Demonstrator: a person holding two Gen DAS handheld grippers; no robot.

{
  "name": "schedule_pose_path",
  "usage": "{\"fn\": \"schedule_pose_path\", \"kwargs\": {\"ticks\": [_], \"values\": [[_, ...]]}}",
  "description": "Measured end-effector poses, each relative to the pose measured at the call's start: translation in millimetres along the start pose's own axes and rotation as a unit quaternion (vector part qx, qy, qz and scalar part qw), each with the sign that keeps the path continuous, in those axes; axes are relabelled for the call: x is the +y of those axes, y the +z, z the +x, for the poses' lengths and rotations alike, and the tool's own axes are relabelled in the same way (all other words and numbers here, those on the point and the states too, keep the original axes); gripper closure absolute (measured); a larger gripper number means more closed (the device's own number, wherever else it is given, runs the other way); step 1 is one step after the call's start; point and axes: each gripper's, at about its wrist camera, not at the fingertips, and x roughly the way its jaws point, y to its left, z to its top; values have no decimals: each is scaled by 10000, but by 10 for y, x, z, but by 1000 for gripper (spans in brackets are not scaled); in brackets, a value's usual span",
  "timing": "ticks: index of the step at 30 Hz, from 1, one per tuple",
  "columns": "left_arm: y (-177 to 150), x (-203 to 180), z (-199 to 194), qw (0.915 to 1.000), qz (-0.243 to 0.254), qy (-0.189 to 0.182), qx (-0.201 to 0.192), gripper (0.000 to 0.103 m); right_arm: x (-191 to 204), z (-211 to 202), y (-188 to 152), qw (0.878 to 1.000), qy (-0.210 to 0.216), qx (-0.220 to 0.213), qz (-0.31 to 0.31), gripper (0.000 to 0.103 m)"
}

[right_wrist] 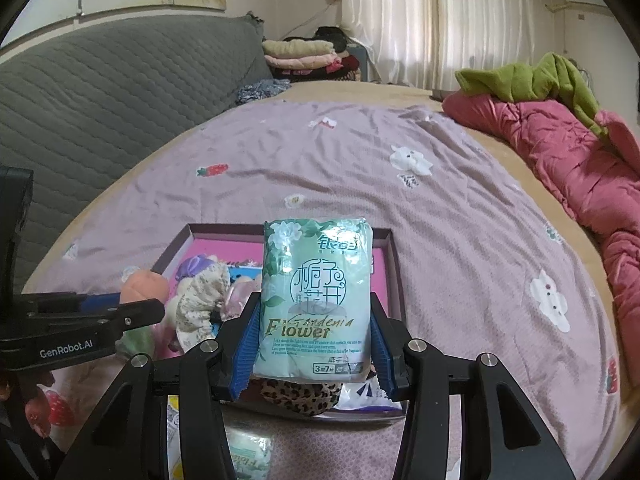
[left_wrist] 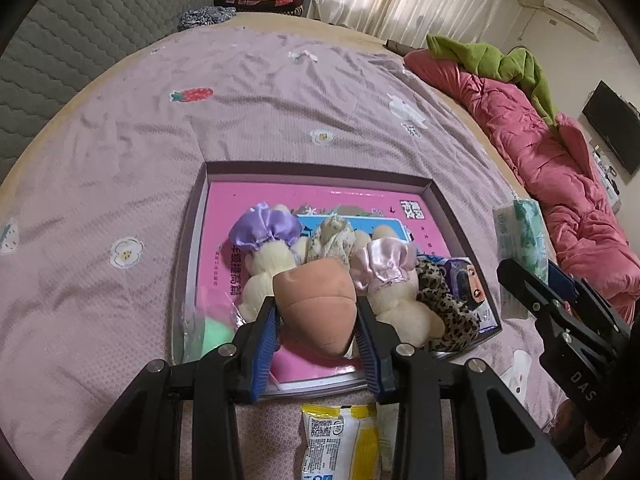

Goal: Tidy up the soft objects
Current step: 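Carry the sponge with the left gripper while the right gripper carries the tissue pack over the box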

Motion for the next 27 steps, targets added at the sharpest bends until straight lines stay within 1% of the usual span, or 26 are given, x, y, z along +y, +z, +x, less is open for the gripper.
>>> {"fn": "schedule_pose_path", "kwargs": {"ticks": [6,13,18,27], "values": [[-30,13,106,9999,15,37,98,65,-7,133,-45,9999,31,125,8,53],[-84,-33,200,9994,174,177,221,65,12,281,-140,9993,56,356,-35,53],[-127,-31,233,9993,200,174,281,65,28,393,-211,9985,59,547,-57,53],[-153,-15,256,9991,204,188,318,65,47,515,-283,9973,52,727,-85,53]]}}
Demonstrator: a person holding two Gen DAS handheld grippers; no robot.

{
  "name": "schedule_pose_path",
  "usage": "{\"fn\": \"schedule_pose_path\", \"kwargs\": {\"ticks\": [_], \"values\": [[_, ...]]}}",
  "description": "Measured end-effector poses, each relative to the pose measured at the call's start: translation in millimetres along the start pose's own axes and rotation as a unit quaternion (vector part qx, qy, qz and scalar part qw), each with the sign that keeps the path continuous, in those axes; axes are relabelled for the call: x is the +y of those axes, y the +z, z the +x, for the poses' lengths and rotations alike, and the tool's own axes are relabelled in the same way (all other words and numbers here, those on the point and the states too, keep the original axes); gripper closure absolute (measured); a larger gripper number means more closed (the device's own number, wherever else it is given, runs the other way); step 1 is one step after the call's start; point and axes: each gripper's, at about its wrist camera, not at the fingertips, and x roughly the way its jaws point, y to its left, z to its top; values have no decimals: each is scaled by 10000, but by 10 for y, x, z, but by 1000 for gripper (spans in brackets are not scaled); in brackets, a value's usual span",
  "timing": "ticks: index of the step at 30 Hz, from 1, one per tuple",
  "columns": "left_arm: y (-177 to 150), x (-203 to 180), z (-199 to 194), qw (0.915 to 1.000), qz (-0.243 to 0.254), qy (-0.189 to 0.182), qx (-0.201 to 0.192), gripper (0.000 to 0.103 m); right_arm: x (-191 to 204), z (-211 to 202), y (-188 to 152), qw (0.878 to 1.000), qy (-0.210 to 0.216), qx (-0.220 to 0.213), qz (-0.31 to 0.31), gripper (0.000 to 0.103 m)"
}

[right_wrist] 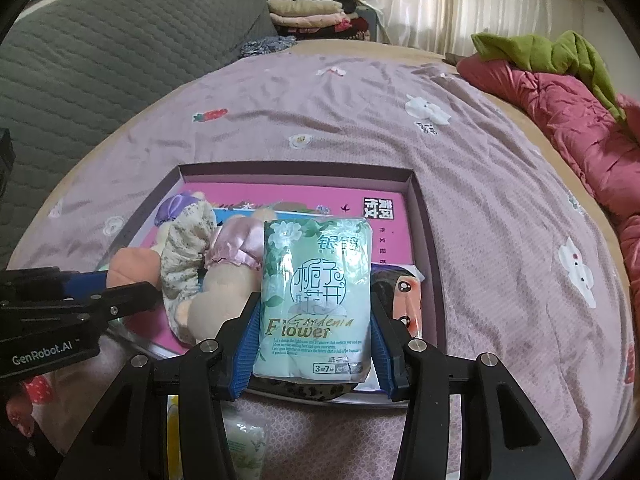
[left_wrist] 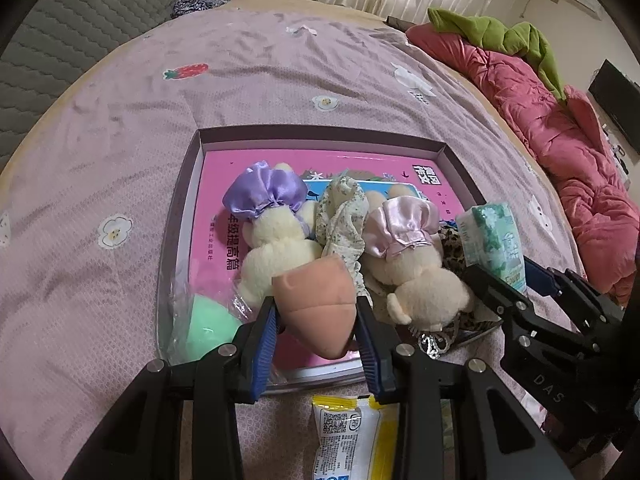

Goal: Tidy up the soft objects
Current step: 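Carry the sponge with the left gripper while the right gripper carries the tissue pack over the box, then lower the sponge and tissue pack into the box and open both grippers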

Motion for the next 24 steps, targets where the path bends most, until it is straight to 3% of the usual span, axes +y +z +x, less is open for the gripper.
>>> {"fn": "schedule_pose_path", "kwargs": {"ticks": [14,24], "values": [[-14,2,77,9999,-35,2,113,65,10,84,-52,9999,-20,156,12,50],[-19,65,104,9994,-245,-163,176,65,7,-57,-93,9999,-160,22,1,37]]}}
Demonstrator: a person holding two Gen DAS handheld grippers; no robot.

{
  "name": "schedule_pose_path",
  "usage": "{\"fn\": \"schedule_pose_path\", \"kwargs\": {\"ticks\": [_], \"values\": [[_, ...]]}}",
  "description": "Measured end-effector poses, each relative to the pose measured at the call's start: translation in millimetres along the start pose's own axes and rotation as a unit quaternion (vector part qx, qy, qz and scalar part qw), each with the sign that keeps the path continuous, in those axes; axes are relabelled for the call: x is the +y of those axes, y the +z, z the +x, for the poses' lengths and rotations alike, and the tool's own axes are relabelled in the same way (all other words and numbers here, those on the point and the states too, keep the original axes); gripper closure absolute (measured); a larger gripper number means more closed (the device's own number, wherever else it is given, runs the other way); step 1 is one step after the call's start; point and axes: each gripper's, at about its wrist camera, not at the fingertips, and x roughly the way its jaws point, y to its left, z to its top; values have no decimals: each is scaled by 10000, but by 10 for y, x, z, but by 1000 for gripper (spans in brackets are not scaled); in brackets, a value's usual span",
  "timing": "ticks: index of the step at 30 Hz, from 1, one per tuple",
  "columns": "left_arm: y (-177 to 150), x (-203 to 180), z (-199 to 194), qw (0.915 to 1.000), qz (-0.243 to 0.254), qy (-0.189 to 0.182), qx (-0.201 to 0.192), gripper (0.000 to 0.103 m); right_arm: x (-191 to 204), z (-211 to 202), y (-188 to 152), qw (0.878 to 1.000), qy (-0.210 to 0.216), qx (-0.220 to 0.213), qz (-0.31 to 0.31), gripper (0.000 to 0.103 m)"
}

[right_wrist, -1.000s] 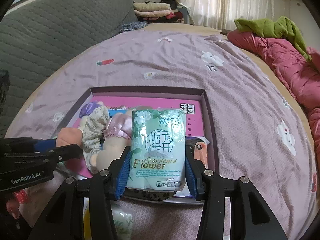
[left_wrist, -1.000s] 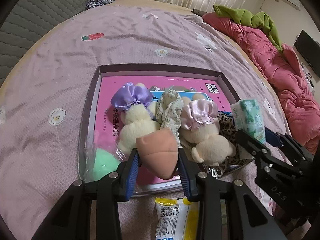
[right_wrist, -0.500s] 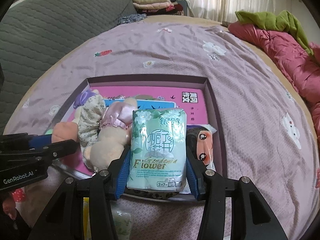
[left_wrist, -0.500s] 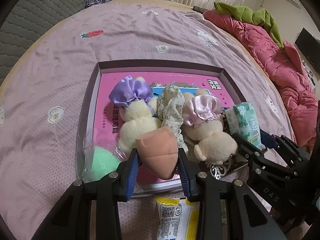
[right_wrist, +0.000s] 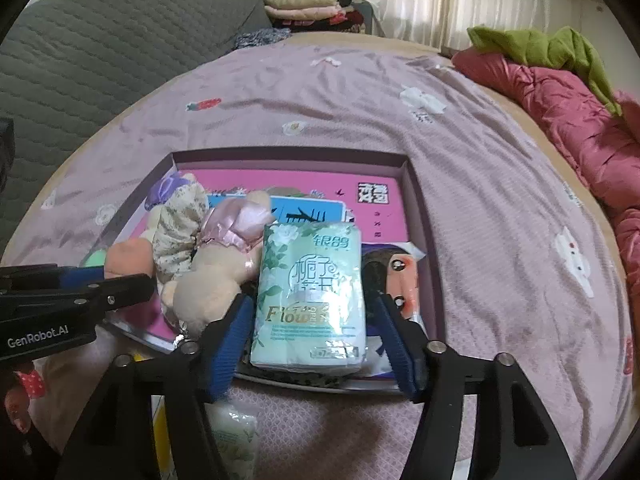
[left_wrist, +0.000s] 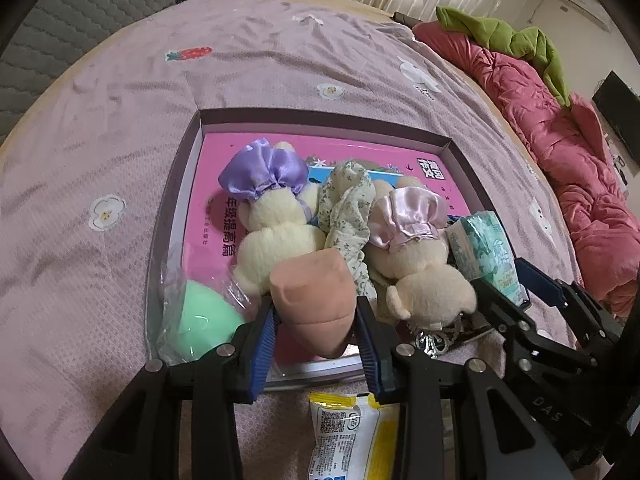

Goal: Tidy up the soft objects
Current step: 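Lower the sponge and tissue pack into the box and open both grippers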

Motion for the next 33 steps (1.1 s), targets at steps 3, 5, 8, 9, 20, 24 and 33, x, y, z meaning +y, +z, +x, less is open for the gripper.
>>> {"fn": "schedule_pose_path", "kwargs": {"ticks": [3,5,8,9,20,24,33], "values": [[-12,31,0,10000,-70,-49,15,65,-20,-62,6,10000,0,-63,42,37],[-20,41,-9,9999,-81,-72,23,65,-33,-99,15,9999,-5,-92,73,37],[-20,57,-31,9999,-102,-82,6,61,-42,-149,23,9998,3,-137,112,36],[-20,60,-35,9999,-114,-97,15,58,-41,-159,27,9998,14,-144,119,36],[-44,17,-182,9999,-60,4,-94,57,4,-331,66,9995,26,-308,77,36],[-68,12,-288,9998,-55,25,-174,56,20,-419,62,9993,23,-365,85,36],[-95,-42,-526,9993,39,59,-367,52,61,-647,54,9986,2,-535,39,36]]}}
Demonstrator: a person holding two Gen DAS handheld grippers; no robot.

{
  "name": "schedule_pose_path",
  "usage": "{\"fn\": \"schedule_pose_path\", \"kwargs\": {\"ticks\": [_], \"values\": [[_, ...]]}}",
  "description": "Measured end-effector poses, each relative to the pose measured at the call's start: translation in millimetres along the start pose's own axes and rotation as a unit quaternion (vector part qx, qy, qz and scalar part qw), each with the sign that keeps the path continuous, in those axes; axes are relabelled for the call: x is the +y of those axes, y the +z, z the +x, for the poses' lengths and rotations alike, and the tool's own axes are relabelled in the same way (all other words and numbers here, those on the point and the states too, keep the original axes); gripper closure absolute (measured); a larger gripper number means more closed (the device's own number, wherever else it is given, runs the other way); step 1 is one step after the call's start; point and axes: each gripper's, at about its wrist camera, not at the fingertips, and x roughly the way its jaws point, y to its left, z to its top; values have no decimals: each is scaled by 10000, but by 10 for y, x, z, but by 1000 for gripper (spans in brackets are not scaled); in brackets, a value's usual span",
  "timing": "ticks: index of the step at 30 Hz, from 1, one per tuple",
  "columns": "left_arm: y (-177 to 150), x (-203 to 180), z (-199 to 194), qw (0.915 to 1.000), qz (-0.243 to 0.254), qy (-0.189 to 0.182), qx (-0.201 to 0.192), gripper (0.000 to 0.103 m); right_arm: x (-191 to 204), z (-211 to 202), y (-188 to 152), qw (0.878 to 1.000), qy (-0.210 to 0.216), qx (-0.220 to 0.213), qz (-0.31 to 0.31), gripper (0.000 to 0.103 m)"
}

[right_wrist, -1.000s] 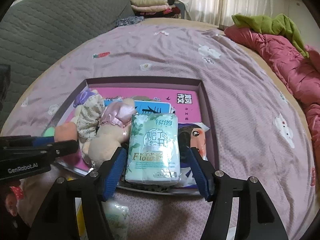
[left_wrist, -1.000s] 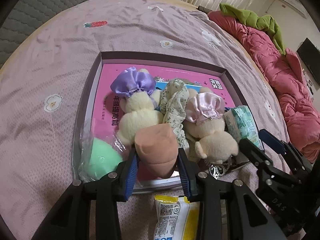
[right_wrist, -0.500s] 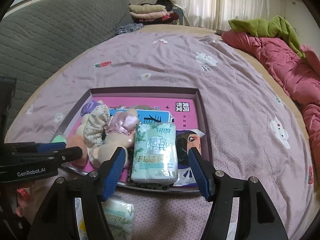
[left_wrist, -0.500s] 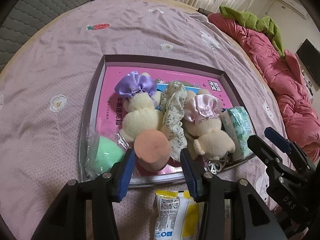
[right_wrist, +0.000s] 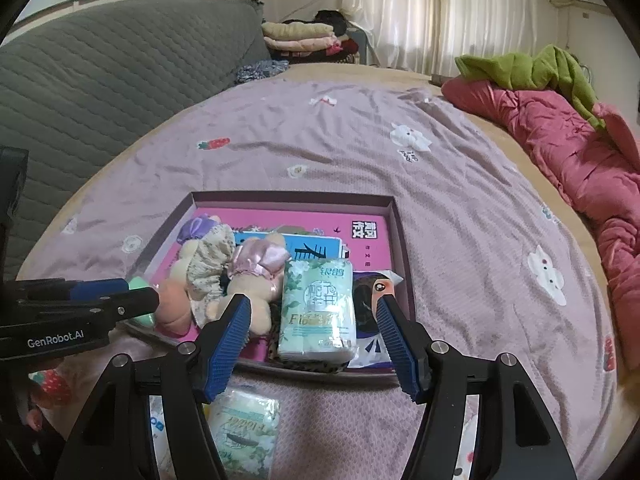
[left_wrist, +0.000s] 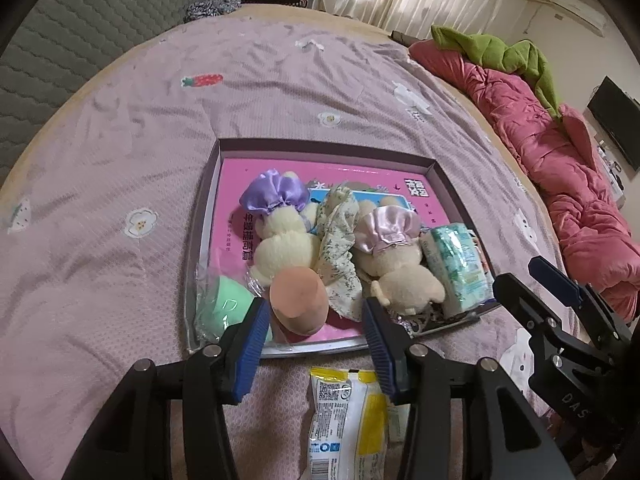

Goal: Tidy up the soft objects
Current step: 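Lower the sponge and tissue pack into the box and open both grippers, then withdraw both grippers toward the yellow snack bag and second tissue pack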

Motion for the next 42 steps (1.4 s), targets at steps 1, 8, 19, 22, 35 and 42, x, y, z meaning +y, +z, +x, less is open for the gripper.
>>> {"fn": "schedule_pose_path", "kwargs": {"ticks": [1,8,19,22,35,42], "values": [[-4,-11,-35,10000,10,0,-28,51,4,-22,4,10000,-11,-18,-8,35],[-52,-60,-272,9998,49,23,-188,50,8,-236,-4,9999,-27,-142,21,32],[-286,-114,-467,9997,214,44,-148,50,98,-491,-243,9999,72,-121,-62,31],[-376,-96,-487,9996,233,87,-111,50,132,-503,-334,9999,112,-60,-103,30],[-782,-116,-379,9988,412,170,185,50,368,-394,-716,9984,338,253,-389,30],[-952,-181,-229,9968,631,156,464,50,353,-349,-819,9980,358,355,-385,30]]}}
